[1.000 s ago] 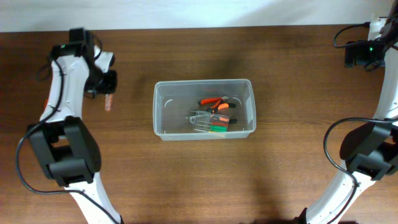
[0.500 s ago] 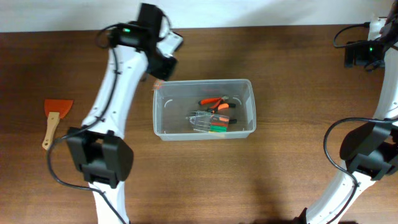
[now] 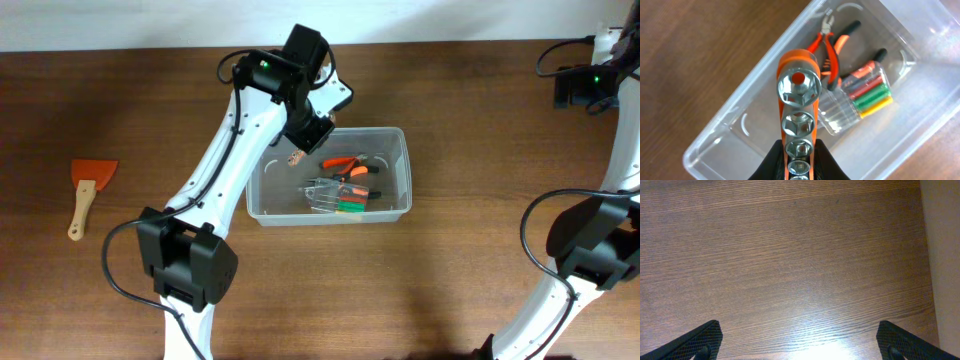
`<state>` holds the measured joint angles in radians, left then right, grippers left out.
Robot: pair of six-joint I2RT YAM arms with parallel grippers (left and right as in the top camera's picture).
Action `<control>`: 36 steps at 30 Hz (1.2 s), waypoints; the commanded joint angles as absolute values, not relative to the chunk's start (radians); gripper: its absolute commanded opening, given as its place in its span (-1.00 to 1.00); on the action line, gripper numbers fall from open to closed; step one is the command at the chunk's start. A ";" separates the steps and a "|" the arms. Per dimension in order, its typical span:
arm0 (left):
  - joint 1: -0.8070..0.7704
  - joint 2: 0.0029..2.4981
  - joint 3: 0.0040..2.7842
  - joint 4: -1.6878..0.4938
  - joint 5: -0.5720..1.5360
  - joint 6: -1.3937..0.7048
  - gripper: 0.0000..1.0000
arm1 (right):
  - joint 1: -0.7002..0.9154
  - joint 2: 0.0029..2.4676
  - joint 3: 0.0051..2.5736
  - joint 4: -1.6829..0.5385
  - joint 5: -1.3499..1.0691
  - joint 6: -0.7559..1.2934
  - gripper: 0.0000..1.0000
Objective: Pack container
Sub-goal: 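Lift and carry the socket rail right over the container, then lower the socket rail into the container and open the left gripper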
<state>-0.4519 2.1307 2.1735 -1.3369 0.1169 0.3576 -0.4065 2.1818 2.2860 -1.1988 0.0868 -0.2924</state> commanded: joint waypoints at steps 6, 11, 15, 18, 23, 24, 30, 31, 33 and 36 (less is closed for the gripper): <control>-0.456 2.112 2.193 -1.391 0.258 0.509 -0.93 | -0.413 2.173 2.288 -1.196 0.082 -0.292 0.97; -0.456 2.123 2.188 -1.407 0.266 0.586 -0.93 | -0.413 2.173 2.288 -1.196 0.082 -0.291 0.97; -0.456 2.158 2.187 -1.404 0.238 0.599 -0.92 | -0.413 2.173 2.288 -1.196 0.082 -0.291 0.97; -0.456 2.198 2.187 -1.406 0.170 0.599 -0.92 | -0.413 2.173 2.288 -1.196 0.082 -0.292 0.97; -0.456 2.251 2.187 -1.403 0.136 0.599 -0.83 | -0.413 2.173 2.288 -1.196 0.082 -0.292 0.97; -0.456 2.262 2.187 -1.402 0.133 0.599 -0.82 | -0.413 2.173 2.288 -1.196 0.082 -0.292 0.97; -0.456 2.310 2.187 -1.402 0.134 0.599 -0.81 | -0.413 2.173 2.288 -1.196 0.082 -0.291 0.97; -0.456 2.319 2.187 -1.399 0.134 0.599 -0.81 | -0.413 2.173 2.288 -1.196 0.082 -0.292 0.97; -0.455 2.332 2.187 -1.396 0.134 0.599 -0.81 | -0.413 2.173 2.288 -1.196 0.082 -0.292 0.97; -0.456 2.358 2.187 -1.390 0.134 0.599 -0.81 | -0.413 2.173 2.288 -1.196 0.082 -0.291 0.97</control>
